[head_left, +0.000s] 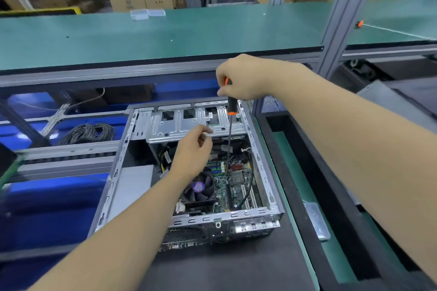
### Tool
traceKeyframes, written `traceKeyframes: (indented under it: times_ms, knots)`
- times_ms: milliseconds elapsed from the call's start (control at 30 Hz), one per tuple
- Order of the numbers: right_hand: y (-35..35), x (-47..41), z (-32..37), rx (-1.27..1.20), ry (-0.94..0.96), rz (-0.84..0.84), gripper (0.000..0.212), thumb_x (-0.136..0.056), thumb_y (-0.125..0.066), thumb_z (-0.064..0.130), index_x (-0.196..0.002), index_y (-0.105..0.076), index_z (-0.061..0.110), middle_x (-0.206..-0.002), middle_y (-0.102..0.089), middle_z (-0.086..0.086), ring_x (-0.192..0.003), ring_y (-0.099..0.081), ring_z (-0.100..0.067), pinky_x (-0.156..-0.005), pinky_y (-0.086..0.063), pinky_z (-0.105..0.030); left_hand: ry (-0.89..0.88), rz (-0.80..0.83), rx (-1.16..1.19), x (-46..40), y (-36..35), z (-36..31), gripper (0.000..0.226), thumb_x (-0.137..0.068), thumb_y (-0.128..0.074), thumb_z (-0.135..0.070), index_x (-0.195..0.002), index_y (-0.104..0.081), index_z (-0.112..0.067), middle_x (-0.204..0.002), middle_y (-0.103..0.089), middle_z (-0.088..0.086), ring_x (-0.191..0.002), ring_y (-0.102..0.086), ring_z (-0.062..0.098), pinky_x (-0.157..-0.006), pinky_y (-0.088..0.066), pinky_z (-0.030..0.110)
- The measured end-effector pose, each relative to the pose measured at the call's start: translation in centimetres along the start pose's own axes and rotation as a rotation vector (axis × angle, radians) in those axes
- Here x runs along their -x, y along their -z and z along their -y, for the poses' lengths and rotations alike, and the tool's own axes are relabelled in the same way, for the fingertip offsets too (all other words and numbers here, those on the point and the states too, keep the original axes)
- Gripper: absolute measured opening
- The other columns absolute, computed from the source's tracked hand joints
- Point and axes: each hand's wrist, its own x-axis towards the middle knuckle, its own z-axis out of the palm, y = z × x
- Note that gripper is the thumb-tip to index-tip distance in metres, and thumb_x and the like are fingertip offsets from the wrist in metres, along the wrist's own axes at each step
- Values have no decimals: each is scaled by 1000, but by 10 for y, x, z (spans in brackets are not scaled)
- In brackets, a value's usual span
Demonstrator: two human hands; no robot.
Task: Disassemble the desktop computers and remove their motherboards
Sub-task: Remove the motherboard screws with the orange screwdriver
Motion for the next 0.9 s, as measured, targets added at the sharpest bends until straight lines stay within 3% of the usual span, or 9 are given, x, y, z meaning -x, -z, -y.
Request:
traceKeyframes:
  times_ms: [100,167,200,267,400,567,700,800,900]
  knots:
    - [-1,-3,6,-10,17,-30,15,-98,-59,33,-98,-57,18,-95,-53,2,-91,-51,-21,-76,-38,-30,-55,147,124,-11,-1,-20,29,-97,-57,-18,-125,-58,-27,-102,-63,-7,-80,-58,-5,-65,-47,8]
    - [0,-3,6,-2,15,-28,15,-97,-60,33,-96,-57,18,-94,-56,1,-89,-52,-22,-75,-38,-30,-82,180,151,-18,-5,-38,19,-98,-58,-22,-115,-60,-29,-102,-67,-3,-86,-63,5,-70,-50,13]
    - [1,-3,6,4,14,-23,15,-97,-61,33,-95,-57,18,-94,-57,1,-89,-53,-22,-74,-39,-30,-89,177,152,-20,-8,-44,10,-99,-57,-23,-106,-62,-28,-98,-69,1,-84,-64,16,-71,-52,22]
    - [2,0,4,10,14,-13,14,-97,-61,33,-95,-57,19,-94,-57,1,-88,-54,-23,-75,-41,-31,-80,161,124,-24,-11,-51,15,-101,-53,-19,-94,-63,-28,-94,-73,5,-88,-64,34,-81,-54,43]
    - [2,5,1,-12,15,-6,12,-97,-62,31,-94,-58,19,-95,-57,2,-90,-55,-23,-77,-44,-32,-58,180,87,-26,-16,-49,21,-101,-53,-10,-90,-65,-23,-92,-74,4,-93,-68,32,-94,-52,49]
    - [3,10,-4,-47,13,-11,8,-95,-64,27,-95,-63,19,-94,-60,3,-87,-57,-21,-78,-50,-36,-107,146,60,-25,-22,-46,17,-101,-52,-9,-96,-68,-8,-89,-72,13,-88,-65,36,-84,-53,51]
    - [2,11,-9,-80,7,-19,7,-94,-65,24,-97,-67,18,-92,-60,5,-80,-54,-14,-73,-44,-31,-137,129,41,-26,-26,-45,18,-101,-51,-11,-96,-68,-11,-87,-72,7,-86,-65,29,-84,-54,49]
    - [3,12,-8,-115,15,-23,8,-92,-68,22,-101,-66,20,-97,-58,6,-83,-53,-14,-75,-43,-29,-125,133,68,-28,-24,-42,17,-101,-52,-10,-96,-68,-9,-86,-71,11,-86,-64,35,-84,-54,52]
    - [4,11,-3,-130,4,3,22,-93,-67,35,-108,-62,20,-102,-56,4,-86,-54,-17,-74,-43,-31,-114,130,61,-30,-21,-37,17,-100,-53,-9,-91,-67,-12,-84,-71,7,-86,-66,33,-85,-55,52]
